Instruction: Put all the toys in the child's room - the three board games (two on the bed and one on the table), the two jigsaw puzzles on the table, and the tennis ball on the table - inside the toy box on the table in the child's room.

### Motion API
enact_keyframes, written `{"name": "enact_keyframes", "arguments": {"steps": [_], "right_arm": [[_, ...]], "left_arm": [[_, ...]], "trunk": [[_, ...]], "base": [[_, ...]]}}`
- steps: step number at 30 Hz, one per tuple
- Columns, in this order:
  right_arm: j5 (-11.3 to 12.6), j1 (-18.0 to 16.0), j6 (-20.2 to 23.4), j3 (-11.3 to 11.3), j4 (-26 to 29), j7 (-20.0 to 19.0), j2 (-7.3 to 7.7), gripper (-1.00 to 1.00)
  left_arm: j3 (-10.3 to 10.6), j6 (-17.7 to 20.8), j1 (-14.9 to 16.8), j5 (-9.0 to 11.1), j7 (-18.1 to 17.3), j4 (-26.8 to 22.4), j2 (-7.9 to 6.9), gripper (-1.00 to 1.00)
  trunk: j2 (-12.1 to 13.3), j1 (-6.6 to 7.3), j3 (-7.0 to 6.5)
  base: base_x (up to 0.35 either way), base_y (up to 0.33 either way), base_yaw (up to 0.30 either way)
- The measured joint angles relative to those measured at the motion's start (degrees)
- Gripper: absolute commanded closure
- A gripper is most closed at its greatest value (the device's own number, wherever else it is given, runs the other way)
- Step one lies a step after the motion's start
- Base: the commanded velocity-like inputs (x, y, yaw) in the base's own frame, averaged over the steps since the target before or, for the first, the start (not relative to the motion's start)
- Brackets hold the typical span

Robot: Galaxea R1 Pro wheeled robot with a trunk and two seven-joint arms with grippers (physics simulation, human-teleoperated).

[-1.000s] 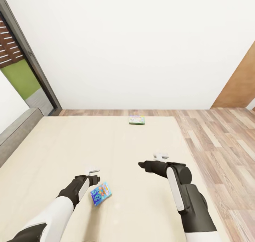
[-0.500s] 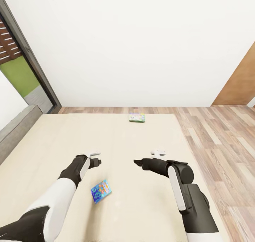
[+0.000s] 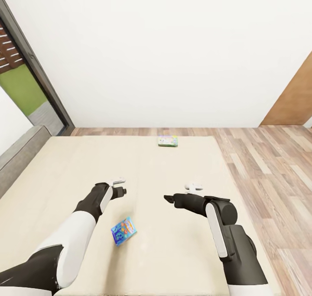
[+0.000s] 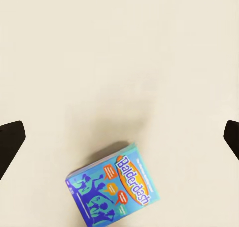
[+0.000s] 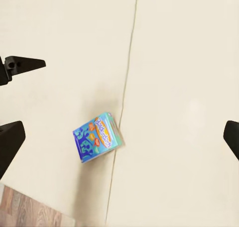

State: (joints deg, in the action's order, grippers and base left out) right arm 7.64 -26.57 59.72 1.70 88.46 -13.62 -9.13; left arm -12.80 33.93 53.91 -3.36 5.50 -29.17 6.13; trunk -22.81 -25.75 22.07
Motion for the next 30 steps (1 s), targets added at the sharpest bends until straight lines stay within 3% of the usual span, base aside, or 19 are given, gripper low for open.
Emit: {"name": "enact_keyframes", "arguments": {"steps": [12, 30], "right_arm": [[0.0, 0.0, 0.0, -0.1, 0.0, 0.0, 0.00, -1.00], [0.1, 0.0, 0.0, -0.1, 0.1, -0.5, 0.07, -1.00]], "left_arm": [[0.0, -3.0, 0.0, -0.2, -0.1, 0.6, 0.12, -1.00], [0.2, -3.5, 0.0, -0.2, -0.1, 0.6, -0.02, -1.00]], "trunk": [[0.0, 0.00, 1.13], [0.0, 0.00, 2.82]], "base": [[0.000, 0.000, 0.000], [0.000, 0.000, 0.000]]}}
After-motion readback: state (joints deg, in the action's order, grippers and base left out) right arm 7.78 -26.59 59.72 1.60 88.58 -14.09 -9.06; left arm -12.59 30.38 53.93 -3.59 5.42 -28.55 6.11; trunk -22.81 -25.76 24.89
